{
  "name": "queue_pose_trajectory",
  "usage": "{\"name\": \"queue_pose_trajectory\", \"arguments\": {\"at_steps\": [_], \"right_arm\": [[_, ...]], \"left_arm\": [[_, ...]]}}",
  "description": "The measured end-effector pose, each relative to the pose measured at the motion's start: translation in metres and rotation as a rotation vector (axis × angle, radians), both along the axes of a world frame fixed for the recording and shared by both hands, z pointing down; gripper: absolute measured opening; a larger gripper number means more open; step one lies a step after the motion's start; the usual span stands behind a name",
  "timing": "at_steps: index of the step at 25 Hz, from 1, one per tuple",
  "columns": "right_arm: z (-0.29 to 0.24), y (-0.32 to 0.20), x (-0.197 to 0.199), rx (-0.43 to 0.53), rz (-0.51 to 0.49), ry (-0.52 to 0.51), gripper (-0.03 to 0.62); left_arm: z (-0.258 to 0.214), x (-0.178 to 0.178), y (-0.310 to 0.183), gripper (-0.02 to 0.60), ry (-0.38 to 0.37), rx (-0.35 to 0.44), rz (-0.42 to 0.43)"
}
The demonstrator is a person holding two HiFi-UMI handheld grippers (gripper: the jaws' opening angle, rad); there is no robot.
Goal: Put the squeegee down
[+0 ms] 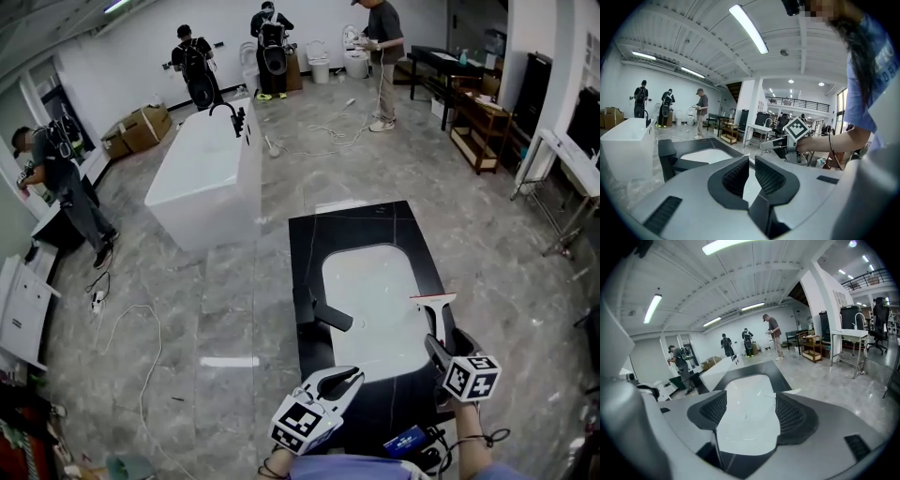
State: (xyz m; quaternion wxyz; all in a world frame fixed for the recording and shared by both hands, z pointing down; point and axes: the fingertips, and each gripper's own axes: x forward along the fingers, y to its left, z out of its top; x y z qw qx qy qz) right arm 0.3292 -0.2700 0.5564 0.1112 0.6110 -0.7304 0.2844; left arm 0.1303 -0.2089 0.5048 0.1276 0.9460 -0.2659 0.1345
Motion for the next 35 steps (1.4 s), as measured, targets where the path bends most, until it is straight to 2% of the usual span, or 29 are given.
{"name": "queue_pose_trajectory", "arguments": {"at_steps": [4,8,13,15,17,19,23,30,35], "right_arm": [[-0.028,0.023,-0.045,0.05,-0.034,-0.087,0.334],[-0.05,0.04,-0.087,0.098,-0.008,-0.188,0.334],[-0.044,0.064,-0.141,0.083,-0.002,-0.189,0.326],[-0.034,0.078,-0.161,0.068,0.025,-0.202,0.29],[-0.029,0.093,-0.175,0.079,0.071,-0.246,0.214],[-0.026,0.107,-0.184,0.091,0.104,-0.274,0.184],[-0.019,0.141,-0.194,0.083,0.156,-0.236,0.177],[-0.018,0.203,-0.203,0.029,0.255,-0.21,0.126],[-0.023,0.221,-0.204,0.004,0.266,-0.182,0.104]], "left_arm": [[-0.008,-0.02,0.008,0.048,0.013,0.02,0.013],[-0.018,-0.05,0.013,0.048,0.02,0.042,0.013],[-0.025,-0.086,0.025,0.048,0.032,0.062,0.036],[-0.023,-0.097,0.031,0.048,0.03,0.067,0.062],[-0.02,-0.104,0.038,0.048,0.028,0.07,0.099],[-0.014,-0.108,0.046,0.048,0.03,0.066,0.137],[0.004,-0.107,0.062,0.048,0.045,0.037,0.214],[0.014,-0.089,0.094,0.048,0.079,-0.02,0.346],[0.012,-0.078,0.116,0.048,0.094,-0.025,0.407]]}}
